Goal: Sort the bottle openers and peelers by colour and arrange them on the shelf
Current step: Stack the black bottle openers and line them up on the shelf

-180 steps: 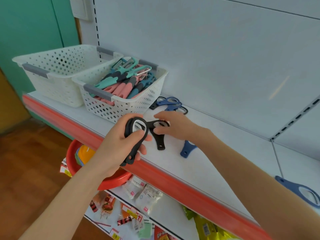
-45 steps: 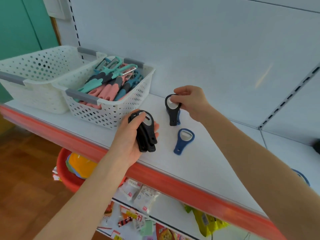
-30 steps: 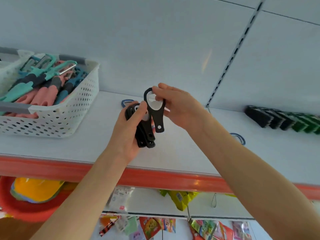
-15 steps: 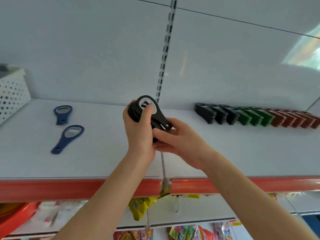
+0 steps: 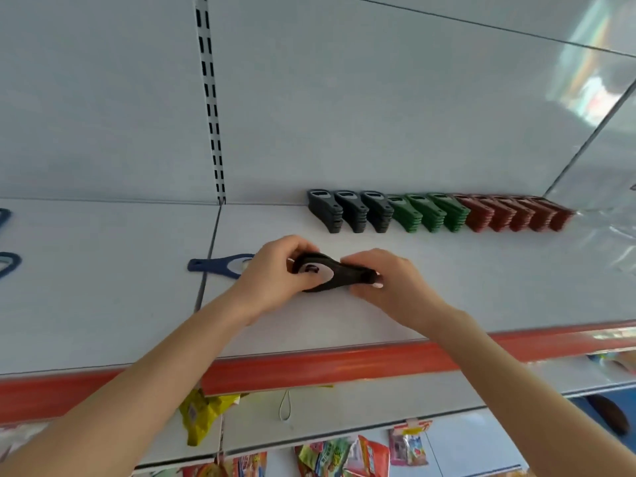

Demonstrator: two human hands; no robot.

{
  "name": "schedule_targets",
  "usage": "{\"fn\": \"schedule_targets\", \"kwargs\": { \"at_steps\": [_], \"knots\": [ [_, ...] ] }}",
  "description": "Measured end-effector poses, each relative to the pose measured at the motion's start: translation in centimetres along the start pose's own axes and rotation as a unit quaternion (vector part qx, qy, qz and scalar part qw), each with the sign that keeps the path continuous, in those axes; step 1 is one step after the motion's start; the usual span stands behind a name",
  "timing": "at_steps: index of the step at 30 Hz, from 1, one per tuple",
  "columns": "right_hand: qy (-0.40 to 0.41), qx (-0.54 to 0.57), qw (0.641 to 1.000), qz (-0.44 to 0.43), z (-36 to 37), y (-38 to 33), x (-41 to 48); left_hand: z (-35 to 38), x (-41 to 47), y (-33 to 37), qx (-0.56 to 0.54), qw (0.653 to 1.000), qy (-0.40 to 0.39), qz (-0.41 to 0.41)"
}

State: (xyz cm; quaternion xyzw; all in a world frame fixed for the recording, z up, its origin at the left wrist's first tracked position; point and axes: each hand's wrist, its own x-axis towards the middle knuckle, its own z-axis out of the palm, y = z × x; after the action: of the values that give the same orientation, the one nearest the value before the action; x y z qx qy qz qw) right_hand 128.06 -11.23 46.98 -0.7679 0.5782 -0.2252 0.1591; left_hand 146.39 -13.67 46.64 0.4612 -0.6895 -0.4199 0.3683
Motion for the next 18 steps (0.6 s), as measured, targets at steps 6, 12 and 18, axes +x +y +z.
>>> {"fn": "schedule_targets", "kwargs": {
  "at_steps": [6, 12, 18],
  "knots": [
    [-0.007, 0.211, 0.968, 0.134, 0.3, 0.5, -1.5, 1.8, -0.3, -0.9, 0.115, 0.992, 0.017, 0.053],
    [0.051, 0.167, 0.977, 0.124, 1.9, -0.4, -0.6, 3.5, -0.1, -1.0, 0.135, 0.989, 0.032, 0.058],
    [0.050, 0.130, 0.984, 0.113, 2.5, 0.1, -0.4, 2.7, -0.2, -1.6, 0.166, 0.985, 0.008, 0.048]
  ]
}}
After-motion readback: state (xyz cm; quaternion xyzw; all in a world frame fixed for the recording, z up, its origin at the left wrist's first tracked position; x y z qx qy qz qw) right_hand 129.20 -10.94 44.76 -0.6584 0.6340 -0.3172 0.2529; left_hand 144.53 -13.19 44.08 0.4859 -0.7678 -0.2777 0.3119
